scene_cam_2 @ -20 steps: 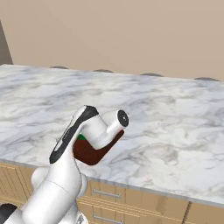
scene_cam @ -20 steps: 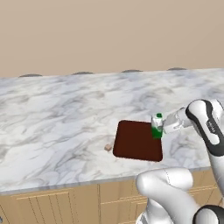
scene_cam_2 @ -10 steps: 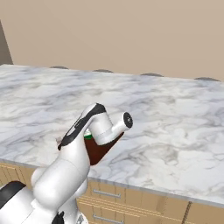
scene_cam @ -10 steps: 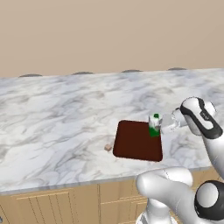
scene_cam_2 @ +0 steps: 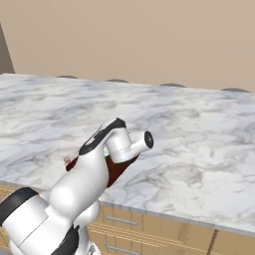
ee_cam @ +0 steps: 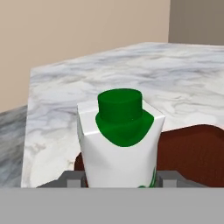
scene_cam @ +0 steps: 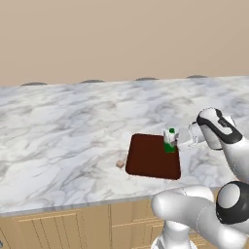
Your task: Take out the milk from the fridge and place it on the tray on the counter. Then take the sugar cube near the tray and place it in the tray.
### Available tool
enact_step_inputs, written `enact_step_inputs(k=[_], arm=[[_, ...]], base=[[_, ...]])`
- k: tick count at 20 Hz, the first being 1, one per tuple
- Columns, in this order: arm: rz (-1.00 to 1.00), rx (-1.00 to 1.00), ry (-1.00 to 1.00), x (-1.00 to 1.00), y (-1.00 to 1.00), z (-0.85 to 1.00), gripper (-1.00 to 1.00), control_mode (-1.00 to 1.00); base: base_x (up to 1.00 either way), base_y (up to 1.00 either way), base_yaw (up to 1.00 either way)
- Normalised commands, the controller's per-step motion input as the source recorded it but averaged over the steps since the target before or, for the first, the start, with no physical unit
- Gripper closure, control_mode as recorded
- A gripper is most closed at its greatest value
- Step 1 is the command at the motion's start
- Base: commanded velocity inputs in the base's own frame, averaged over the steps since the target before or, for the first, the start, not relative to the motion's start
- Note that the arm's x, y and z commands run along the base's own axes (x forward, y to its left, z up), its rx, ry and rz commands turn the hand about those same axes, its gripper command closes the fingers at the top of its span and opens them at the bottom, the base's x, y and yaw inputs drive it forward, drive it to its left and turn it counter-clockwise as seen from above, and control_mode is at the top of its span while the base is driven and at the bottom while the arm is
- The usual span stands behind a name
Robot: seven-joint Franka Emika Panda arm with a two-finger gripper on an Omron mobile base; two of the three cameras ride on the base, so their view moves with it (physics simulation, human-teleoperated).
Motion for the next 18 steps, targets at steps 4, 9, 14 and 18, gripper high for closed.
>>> enact_step_inputs(k=[4, 9, 14, 18], arm=[[0.04, 0.00, -0.02, 0.19, -0.01, -0.33, 1.00, -1.00], [0.05, 0.00, -0.02, 0.23, -0.07, -0.33, 1.00, -1.00], [0.04, 0.00, -0.04, 0.26, -0.06, -0.34, 1.00, -1.00], [0.05, 0.00, -0.03, 0.26, -0.09, -0.33, 1.00, -1.00]], base=[[0.00, 0.00, 0.00], [0.00, 0.00, 0.00], [0.00, 0.00, 0.00], [0.00, 0.00, 0.00]])
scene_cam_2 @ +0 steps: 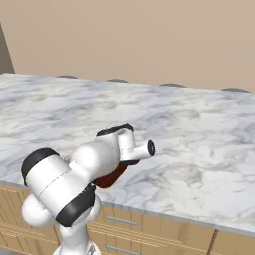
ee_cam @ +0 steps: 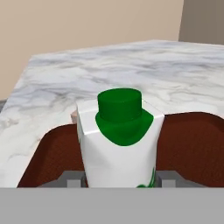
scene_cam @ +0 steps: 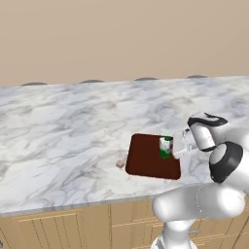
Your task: Take out the milk from the fridge and place it on the tray on the counter. Then take the sugar cube near the tray and place it in the tray.
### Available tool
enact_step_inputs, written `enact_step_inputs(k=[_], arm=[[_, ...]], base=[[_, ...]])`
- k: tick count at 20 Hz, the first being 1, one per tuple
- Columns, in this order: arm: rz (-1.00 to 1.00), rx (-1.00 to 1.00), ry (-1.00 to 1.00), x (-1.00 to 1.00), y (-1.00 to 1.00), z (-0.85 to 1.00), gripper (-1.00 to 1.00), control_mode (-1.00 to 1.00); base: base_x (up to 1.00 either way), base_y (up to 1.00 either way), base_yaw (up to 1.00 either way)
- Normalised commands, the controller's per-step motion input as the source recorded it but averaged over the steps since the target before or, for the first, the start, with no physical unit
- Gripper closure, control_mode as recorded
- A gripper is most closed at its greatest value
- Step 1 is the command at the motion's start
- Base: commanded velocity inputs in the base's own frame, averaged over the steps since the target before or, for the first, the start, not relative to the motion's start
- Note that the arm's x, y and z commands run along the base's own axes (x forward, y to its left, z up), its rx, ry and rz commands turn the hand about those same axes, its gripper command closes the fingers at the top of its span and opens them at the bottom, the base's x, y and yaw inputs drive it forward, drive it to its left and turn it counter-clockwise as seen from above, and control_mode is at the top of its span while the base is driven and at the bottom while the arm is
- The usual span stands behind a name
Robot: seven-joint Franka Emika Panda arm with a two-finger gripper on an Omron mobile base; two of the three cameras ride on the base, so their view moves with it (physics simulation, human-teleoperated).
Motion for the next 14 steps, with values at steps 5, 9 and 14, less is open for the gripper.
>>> enact_step_inputs(k=[5, 9, 14], arm=[[0.05, 0.00, -0.03, 0.25, -0.14, -0.31, 1.00, -1.00], [0.06, 0.00, -0.02, 0.22, -0.15, -0.32, 1.00, -1.00], [0.05, 0.00, -0.04, 0.19, -0.11, -0.33, 1.00, -1.00]], base=[[0.00, 0.00, 0.00], [0.00, 0.00, 0.00], [0.00, 0.00, 0.00]])
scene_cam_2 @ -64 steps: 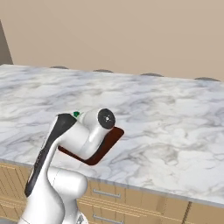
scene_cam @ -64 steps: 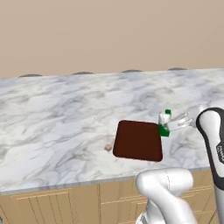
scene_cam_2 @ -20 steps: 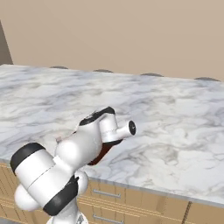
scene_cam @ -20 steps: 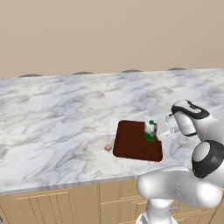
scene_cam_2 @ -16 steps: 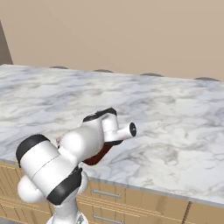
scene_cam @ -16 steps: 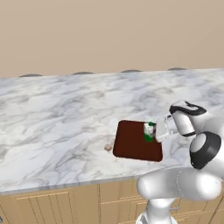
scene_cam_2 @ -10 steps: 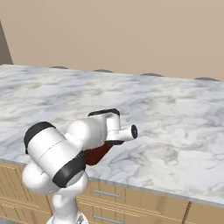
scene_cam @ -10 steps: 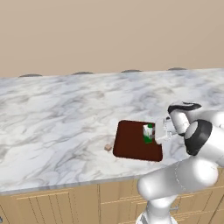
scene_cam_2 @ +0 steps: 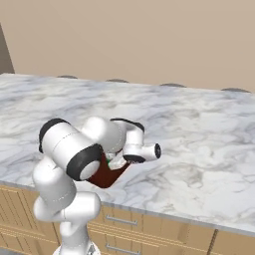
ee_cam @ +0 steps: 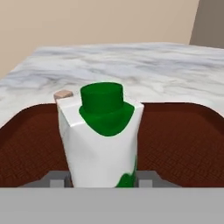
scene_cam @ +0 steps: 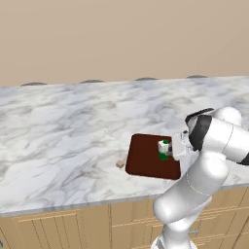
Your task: Take out the milk from the fridge and place it on the tray on the counter. Then take the sugar cube near the tray and place it in the tray.
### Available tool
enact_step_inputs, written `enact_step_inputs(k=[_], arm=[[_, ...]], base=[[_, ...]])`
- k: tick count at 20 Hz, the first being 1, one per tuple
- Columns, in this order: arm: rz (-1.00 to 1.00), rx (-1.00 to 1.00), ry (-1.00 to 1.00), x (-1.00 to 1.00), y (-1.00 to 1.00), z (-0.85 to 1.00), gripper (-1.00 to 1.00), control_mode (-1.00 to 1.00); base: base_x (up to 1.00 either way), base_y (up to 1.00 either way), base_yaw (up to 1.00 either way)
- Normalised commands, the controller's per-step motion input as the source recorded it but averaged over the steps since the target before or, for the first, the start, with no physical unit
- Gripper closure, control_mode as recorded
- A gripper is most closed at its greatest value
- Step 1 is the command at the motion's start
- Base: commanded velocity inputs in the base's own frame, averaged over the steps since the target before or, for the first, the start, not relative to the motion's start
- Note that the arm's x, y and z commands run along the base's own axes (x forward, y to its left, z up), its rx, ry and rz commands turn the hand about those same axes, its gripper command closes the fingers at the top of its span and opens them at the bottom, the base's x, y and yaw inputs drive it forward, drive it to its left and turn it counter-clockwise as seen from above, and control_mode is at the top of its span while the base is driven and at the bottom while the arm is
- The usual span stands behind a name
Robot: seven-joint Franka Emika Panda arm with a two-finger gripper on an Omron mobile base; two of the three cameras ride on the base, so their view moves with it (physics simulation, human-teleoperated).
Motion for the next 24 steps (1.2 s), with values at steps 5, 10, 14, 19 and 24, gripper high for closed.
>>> enact_step_inputs(k=[5, 10, 14, 19, 24], arm=[[0.04, 0.00, -0.04, 0.15, -0.05, -0.34, 1.00, -1.00], [0.02, 0.00, -0.03, 0.00, -0.16, -0.11, -1.00, -1.00], [0.05, 0.06, -0.08, -0.06, -0.28, 0.00, -1.00, -1.00], [0.06, 0.02, -0.19, -0.17, -0.07, 0.25, -1.00, -1.00], [0.03, -0.07, -0.32, -0.75, 0.21, 0.92, -1.00, -1.00]], base=[[0.00, 0.00, 0.00], [0.00, 0.00, 0.00], [0.00, 0.00, 0.00], [0.00, 0.00, 0.00], [0.00, 0.00, 0.00]])
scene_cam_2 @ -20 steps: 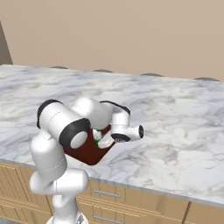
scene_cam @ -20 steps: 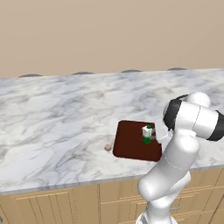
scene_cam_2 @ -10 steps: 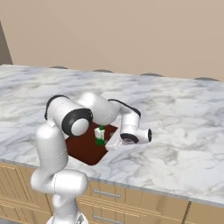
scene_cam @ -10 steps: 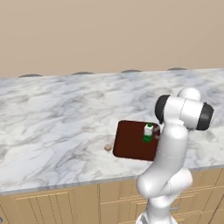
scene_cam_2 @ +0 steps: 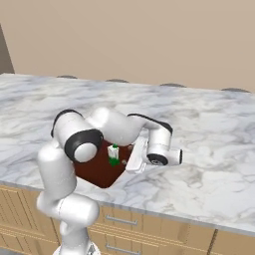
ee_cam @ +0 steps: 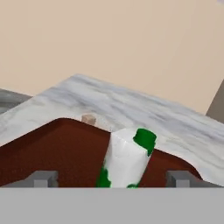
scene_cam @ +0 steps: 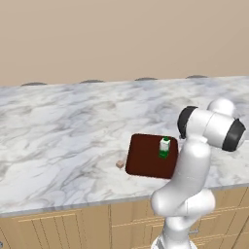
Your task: Take out the milk from the fridge and place it on the tray on the counter. Then take the sugar cube near the tray and place it in the tray.
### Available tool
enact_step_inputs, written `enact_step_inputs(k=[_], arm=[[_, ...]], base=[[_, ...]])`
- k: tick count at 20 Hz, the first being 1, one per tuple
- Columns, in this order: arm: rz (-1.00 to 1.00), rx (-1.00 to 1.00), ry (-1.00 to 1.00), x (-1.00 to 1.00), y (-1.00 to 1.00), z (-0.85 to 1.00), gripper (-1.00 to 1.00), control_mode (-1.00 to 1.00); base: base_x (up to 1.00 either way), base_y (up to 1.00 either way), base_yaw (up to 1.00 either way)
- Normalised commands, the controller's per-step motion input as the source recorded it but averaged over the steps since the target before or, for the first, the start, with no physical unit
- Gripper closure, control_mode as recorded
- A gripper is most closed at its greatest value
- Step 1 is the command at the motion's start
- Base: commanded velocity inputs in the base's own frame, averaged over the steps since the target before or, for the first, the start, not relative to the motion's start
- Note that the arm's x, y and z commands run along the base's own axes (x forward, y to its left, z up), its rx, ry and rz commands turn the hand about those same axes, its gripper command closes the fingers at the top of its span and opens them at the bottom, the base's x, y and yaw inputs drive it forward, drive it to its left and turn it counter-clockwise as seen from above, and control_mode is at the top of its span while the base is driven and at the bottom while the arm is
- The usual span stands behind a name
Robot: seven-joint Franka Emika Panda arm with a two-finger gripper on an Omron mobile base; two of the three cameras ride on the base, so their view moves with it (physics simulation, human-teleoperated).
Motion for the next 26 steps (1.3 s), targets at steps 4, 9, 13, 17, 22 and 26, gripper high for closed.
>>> enact_step_inputs(k=[4, 9, 13, 17, 22, 26], arm=[[-0.01, -0.24, -0.25, -1.00, 0.56, 0.97, -1.00, -1.00], [-0.09, -0.38, -0.25, -0.82, 0.96, 0.78, -1.00, -1.00], [-0.13, -0.46, -0.21, -0.26, 1.00, 0.48, -1.00, -1.00], [-0.17, -0.47, -0.01, 0.00, 1.00, 0.15, -1.00, -1.00], [-0.32, -0.31, 0.06, 0.11, 1.00, 0.02, -1.00, -1.00], [-0.41, -0.11, 0.18, 0.19, 0.91, 0.00, -1.00, -1.00]], base=[[0.00, 0.00, 0.00], [0.00, 0.00, 0.00], [0.00, 0.00, 0.00], [0.00, 0.00, 0.00], [0.00, 0.00, 0.00], [0.00, 0.00, 0.00]])
